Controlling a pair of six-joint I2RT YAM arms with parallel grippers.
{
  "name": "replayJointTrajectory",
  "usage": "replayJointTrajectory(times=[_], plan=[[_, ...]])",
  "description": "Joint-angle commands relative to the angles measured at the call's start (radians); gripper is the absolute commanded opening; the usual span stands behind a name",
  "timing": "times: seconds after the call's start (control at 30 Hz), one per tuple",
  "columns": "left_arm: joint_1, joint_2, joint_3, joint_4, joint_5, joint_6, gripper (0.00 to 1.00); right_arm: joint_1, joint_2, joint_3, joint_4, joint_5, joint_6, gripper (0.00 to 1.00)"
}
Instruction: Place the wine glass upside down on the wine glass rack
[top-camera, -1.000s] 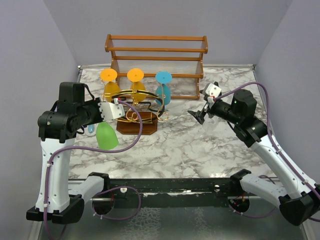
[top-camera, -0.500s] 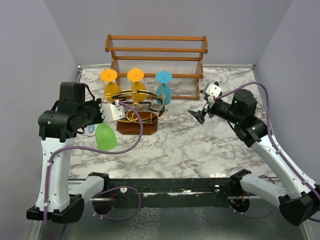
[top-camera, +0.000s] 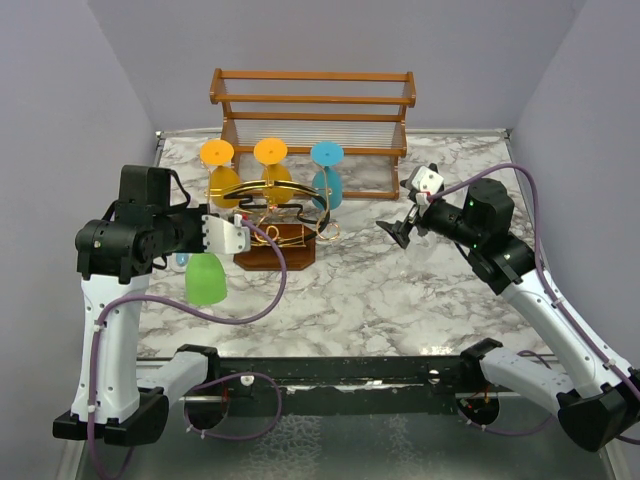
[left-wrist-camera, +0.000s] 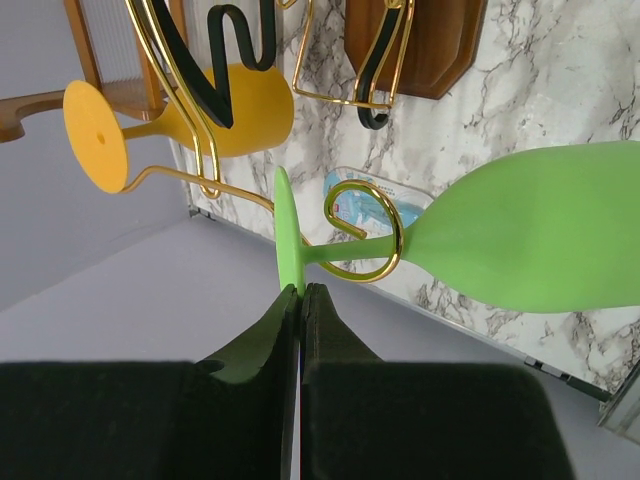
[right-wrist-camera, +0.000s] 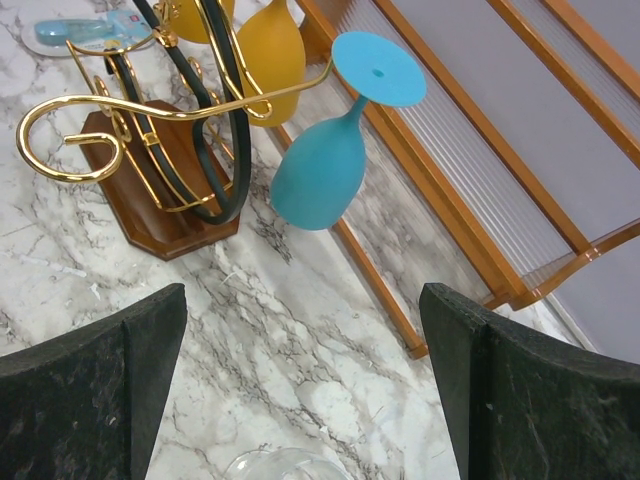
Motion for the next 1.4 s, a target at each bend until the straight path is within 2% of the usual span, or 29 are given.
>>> replayJointTrajectory(times=[0.0, 0.5, 0.93, 1.37], plan=[[-0.011, 0.003, 0.024, 0.001, 0.124, 0.069, 0.00, -0.009, 0.001, -0.007, 0.022, -0.032, -0.006, 1.00], [-0.011, -0.032, -0.028, 0.003, 0.171, 0.197, 0.00, -0.012, 0.011, -0.007, 0.020, -0.058, -0.010, 1.00], [-0.011, -0.039, -0.107, 0.017, 0.154, 0.230, 0.00, -0.014, 0.015, -0.010, 0.017, -0.058, -0.014, 1.00], [-0.011, -0.070, -0.113, 0.017, 0.195, 0.276, 0.00, -0.015, 0.024, -0.009, 0.017, -0.061, -0.018, 1.00]])
